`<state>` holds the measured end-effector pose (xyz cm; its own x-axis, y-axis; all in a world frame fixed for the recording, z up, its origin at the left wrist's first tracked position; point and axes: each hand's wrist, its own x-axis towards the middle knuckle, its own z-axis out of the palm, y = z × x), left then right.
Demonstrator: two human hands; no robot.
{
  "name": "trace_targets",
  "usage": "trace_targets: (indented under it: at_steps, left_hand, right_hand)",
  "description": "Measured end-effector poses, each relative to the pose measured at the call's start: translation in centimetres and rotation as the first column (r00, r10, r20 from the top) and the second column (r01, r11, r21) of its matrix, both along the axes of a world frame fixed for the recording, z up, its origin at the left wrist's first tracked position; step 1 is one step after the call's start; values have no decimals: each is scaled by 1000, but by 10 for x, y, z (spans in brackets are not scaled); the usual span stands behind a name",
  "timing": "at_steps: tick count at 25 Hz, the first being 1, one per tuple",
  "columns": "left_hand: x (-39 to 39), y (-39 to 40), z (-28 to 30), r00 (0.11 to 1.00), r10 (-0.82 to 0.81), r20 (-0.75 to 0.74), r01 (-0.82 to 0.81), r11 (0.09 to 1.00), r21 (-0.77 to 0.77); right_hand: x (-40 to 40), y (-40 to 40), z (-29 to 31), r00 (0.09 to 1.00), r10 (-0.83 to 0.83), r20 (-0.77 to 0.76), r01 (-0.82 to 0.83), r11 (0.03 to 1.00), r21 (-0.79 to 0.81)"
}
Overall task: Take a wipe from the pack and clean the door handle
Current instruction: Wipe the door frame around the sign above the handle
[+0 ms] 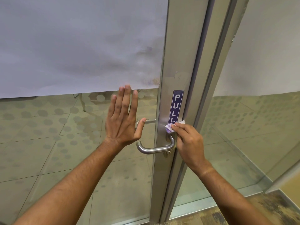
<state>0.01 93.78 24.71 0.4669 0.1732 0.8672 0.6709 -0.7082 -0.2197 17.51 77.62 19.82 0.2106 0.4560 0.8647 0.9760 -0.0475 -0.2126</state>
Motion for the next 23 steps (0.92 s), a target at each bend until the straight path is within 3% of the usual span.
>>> trace_targets:
  at_steps: [4, 6, 9, 13, 18, 23]
  left_hand:
    - [-3, -1, -16, 999, 20, -47, -22, 999, -42]
    - [-2, 1, -18, 998, 35, -57, -37, 998, -44]
    - [0, 2, -19, 998, 49, -48, -51, 998, -35]
    - [4, 1, -20, 998, 50, -25, -51, 998, -40]
    - [5, 0, -20, 998, 56, -24, -58, 997, -55]
    - [4, -3, -19, 997, 56, -49, -60, 995, -82]
  right_hand:
    - [-3, 0, -13, 998, 3, 57, 9, 977, -214]
    - [-5, 0, -18, 999, -28, 19, 31, 971, -235]
    - [-9, 4, -23, 972, -63, -228, 29, 988, -150]
    - [-12, 10, -23, 864, -45, -501, 34, 999, -33]
    - [-15, 14, -26, 653, -101, -751, 86, 995, -59]
    - [-15, 15, -27, 376, 0, -926, 39, 999, 16]
